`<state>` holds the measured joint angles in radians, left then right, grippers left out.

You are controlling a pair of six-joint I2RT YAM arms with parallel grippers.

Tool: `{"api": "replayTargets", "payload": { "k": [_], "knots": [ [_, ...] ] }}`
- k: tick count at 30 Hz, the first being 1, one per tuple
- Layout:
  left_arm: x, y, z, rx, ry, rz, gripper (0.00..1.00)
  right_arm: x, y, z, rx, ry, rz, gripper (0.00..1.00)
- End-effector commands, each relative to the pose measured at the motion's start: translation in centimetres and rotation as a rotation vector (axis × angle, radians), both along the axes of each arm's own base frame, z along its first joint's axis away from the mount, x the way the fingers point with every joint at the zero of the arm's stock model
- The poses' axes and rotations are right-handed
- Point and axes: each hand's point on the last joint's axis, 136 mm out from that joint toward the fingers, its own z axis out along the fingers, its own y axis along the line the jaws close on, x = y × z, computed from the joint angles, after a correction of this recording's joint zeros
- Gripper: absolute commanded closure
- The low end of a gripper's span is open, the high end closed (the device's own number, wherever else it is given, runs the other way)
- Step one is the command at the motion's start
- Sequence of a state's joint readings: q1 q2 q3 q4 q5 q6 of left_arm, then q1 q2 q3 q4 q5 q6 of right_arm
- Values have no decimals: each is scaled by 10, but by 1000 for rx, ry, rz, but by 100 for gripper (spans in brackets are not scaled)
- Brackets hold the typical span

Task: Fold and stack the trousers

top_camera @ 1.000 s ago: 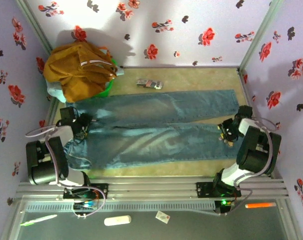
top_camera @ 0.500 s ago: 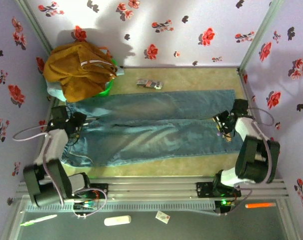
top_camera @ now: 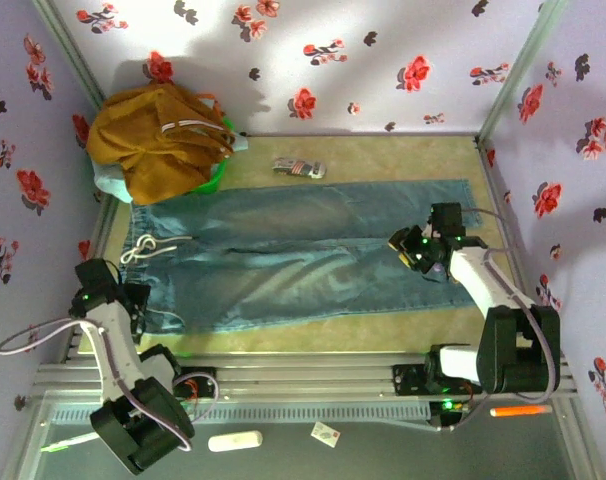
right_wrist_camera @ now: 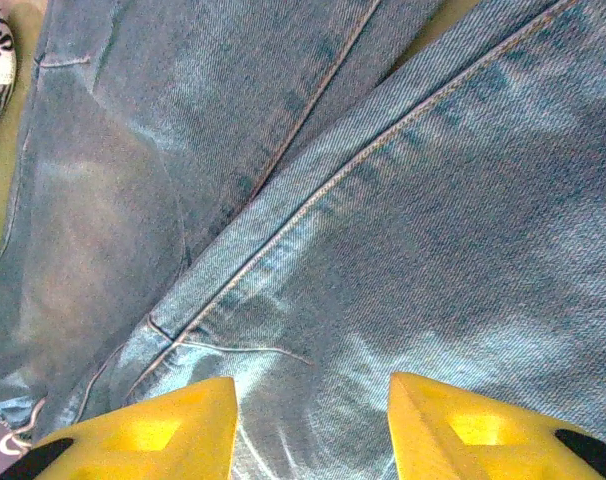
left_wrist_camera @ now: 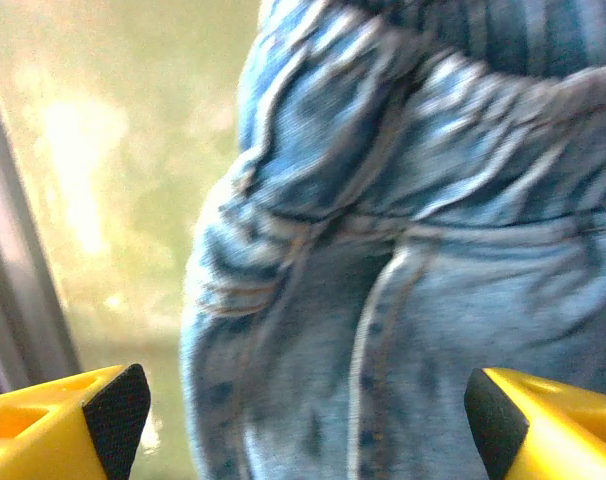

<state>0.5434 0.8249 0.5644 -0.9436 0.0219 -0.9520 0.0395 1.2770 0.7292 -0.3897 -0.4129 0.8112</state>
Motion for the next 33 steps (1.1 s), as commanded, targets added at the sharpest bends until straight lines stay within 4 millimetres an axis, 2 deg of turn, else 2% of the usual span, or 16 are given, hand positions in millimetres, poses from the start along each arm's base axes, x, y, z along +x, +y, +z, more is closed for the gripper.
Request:
{"api": "replayTargets", "payload": {
  "k": [1, 4, 7, 12, 14, 17, 19, 21, 26, 28, 33],
  "knots": [
    [-11, -1, -3, 1, 33, 43, 14, -1, 9, 1, 27, -16, 52, 52],
    [-16, 5, -6, 30, 66, 64, 14, 0, 11, 0, 41, -19, 50, 50],
    [-19, 7, -21, 34, 87, 92, 15, 1, 13, -1, 58, -23, 49, 49],
    [-5, 19, -35, 94, 11, 97, 24, -1, 14, 2, 65, -29, 52, 49],
    [-2, 23, -36, 118, -9, 97, 30, -5, 12, 3, 47, -30, 53, 49],
    [4, 27, -32, 145, -47, 82, 52, -12, 9, 3, 28, -26, 54, 49],
    [5, 26, -29, 143, -55, 82, 70, -15, 8, 3, 26, -21, 53, 49],
    [7, 24, -23, 135, -68, 73, 84, -17, 7, 4, 16, -21, 49, 49],
    [8, 19, -1, 130, -104, 45, 93, -20, 3, 5, -4, -14, 45, 50],
    [13, 15, 10, 126, -147, 17, 100, -23, 1, 5, -15, -4, 43, 50],
    [22, 9, 40, 136, -251, -18, 100, -34, -11, 2, -45, 30, 6, 49]
  ]
}}
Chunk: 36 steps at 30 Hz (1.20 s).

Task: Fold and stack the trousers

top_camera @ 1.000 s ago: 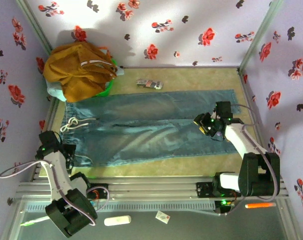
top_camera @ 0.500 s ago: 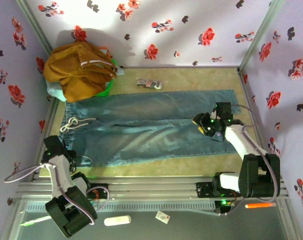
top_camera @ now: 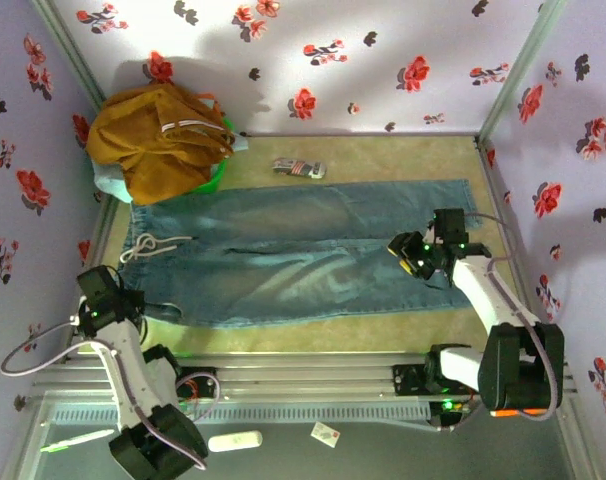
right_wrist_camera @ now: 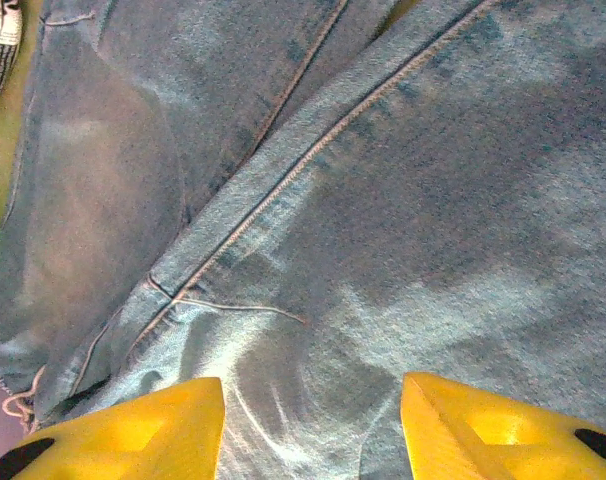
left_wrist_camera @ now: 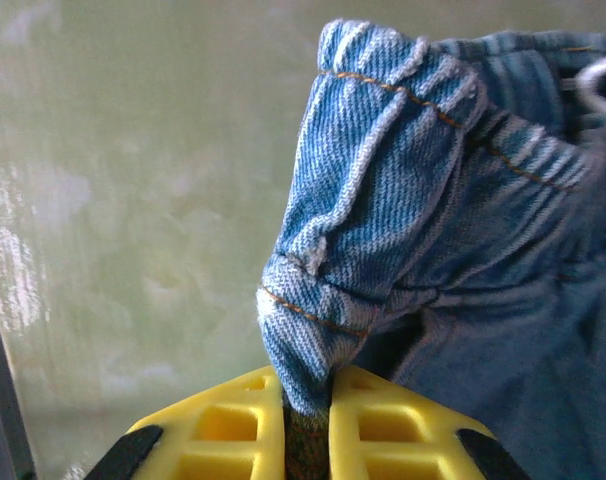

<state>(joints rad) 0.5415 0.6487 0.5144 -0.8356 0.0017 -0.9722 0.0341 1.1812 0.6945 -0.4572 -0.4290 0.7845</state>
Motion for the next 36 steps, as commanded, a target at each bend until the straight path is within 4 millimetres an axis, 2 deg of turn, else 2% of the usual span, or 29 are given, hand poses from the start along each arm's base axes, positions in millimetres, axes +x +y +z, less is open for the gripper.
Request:
{"api": "replayTargets", "payload": {
  "k": [1, 5, 8, 11, 15, 18, 23, 26, 29, 33, 36],
  "knots": [
    [8, -5, 25, 10, -72, -49, 100, -18, -17, -7, -53, 57, -41, 48],
    [14, -6, 38, 10, -108, -66, 100, -45, -57, -23, -98, 180, -203, 46],
    [20, -8, 42, 1, -137, -72, 100, -73, -97, -36, -189, 293, -375, 38],
    [24, -7, 45, 0, -154, -78, 100, -93, -119, -45, -232, 351, -510, 36],
    [29, -8, 49, -6, -172, -92, 100, -118, -137, -56, -297, 429, -637, 25],
    [33, -7, 52, -6, -177, -97, 100, -128, -145, -62, -322, 460, -684, 23],
    [36, -8, 56, -9, -193, -111, 100, -113, -142, -79, -230, 413, -699, 27],
    [38, -10, 58, -15, -202, -120, 100, -98, -142, -89, -189, 393, -694, 34],
    [38, -11, 61, -16, -206, -130, 100, -90, -141, -101, -160, 418, -683, 45],
    [39, -11, 66, -8, -211, -137, 100, -78, -143, -115, -117, 433, -664, 76],
    [40, -11, 71, -7, -215, -138, 100, -68, -141, -117, -75, 410, -637, 96]
  ]
}}
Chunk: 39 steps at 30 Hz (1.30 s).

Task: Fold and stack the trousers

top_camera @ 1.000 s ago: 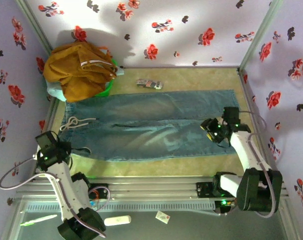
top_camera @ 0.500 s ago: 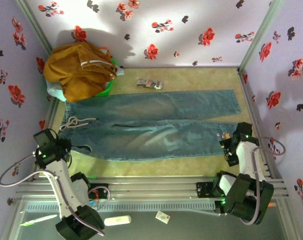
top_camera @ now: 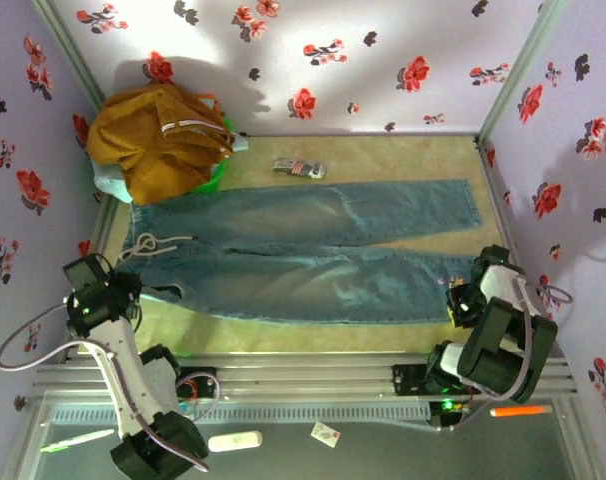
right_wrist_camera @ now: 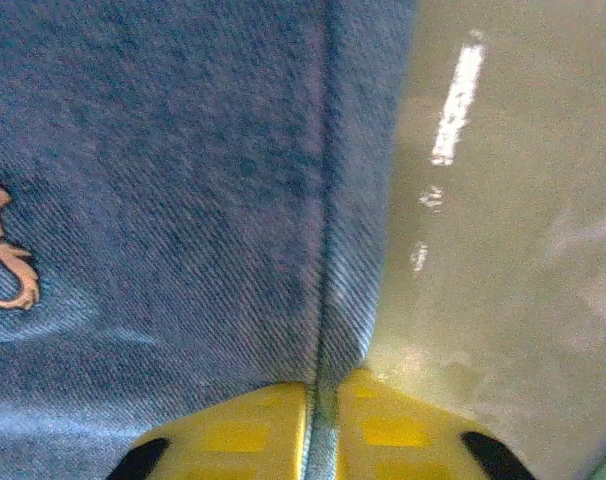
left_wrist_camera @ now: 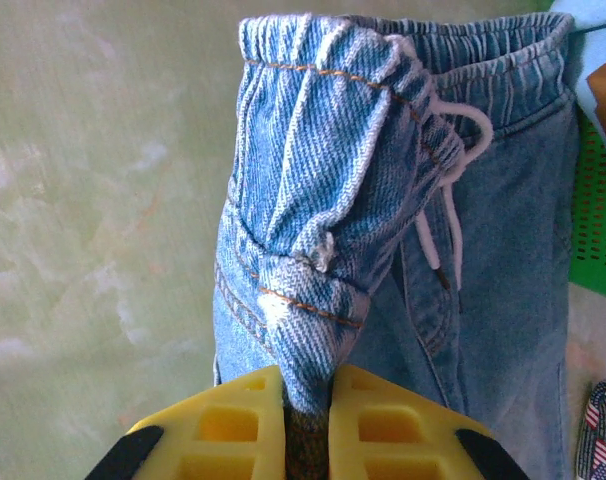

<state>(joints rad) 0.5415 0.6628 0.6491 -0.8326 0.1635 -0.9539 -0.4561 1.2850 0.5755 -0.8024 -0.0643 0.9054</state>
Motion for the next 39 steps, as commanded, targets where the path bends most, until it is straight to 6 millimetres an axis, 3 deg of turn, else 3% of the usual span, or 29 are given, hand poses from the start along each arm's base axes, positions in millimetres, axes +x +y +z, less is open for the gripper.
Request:
{"api": "replayTargets", "payload": {
  "k": [1, 4, 10, 15, 24, 33, 39],
  "knots": [
    [8, 2, 23, 39, -50, -30, 100, 62, 3, -24, 52, -282, 43, 99],
    [7, 2, 33, 48, -66, -28, 100, 63, 4, -13, 35, -329, 64, 100],
    [0, -1, 55, 69, -97, -21, 100, 58, -3, 37, -95, -444, 119, 100],
    [-20, 0, 71, 114, -69, 19, 100, 53, -9, 69, -175, -483, 169, 100],
    [-29, -3, 90, 127, -78, 27, 100, 70, 0, 93, -120, -583, 174, 100],
    [-22, -3, 81, 105, -86, 24, 100, 81, 4, 94, -84, -620, 198, 100],
    [-17, -2, 86, 115, -105, 9, 100, 91, 5, 93, -68, -654, 205, 100]
  ]
}}
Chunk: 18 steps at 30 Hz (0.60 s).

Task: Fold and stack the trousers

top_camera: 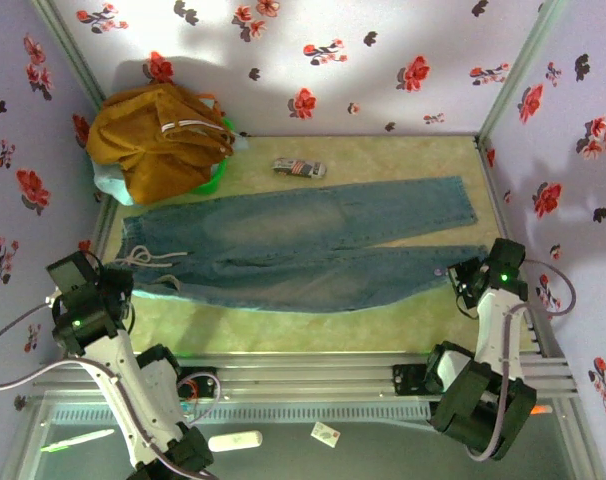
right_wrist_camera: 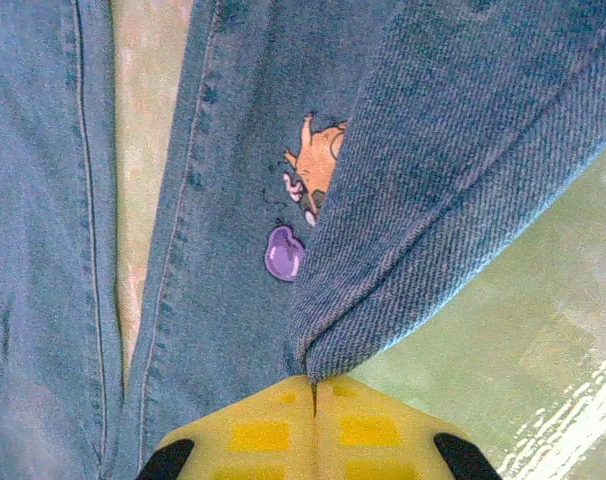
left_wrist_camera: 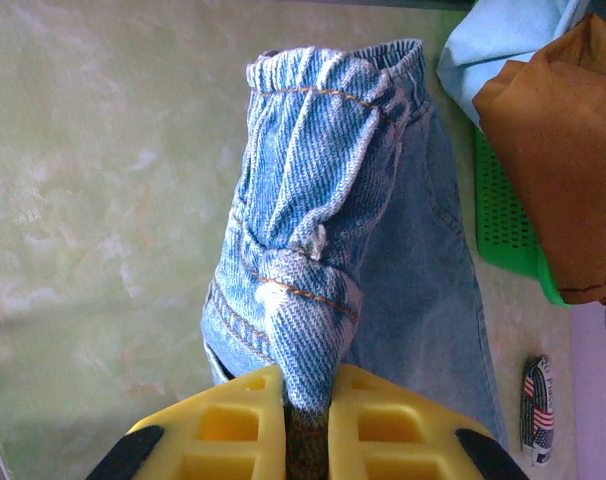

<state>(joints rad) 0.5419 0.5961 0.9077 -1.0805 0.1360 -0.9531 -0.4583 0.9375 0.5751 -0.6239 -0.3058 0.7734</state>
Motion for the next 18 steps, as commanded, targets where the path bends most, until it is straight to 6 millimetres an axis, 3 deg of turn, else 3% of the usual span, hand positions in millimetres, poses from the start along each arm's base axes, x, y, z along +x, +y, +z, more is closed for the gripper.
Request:
{"api": "replayTargets", "payload": {
  "k": [1, 6, 12, 18],
  "knots": [
    [9, 8, 14, 55, -52, -6, 100, 18, -2, 14, 3, -78, 17, 100],
    [21, 9, 28, 31, -102, -7, 100, 26, 0, 29, 32, -106, 21, 100],
    [29, 12, 35, 60, -118, -33, 100, 28, -5, 29, -8, -107, 25, 100],
    [52, 25, 35, 57, -127, -38, 100, 57, -20, 56, -49, -163, -7, 100]
  ]
}}
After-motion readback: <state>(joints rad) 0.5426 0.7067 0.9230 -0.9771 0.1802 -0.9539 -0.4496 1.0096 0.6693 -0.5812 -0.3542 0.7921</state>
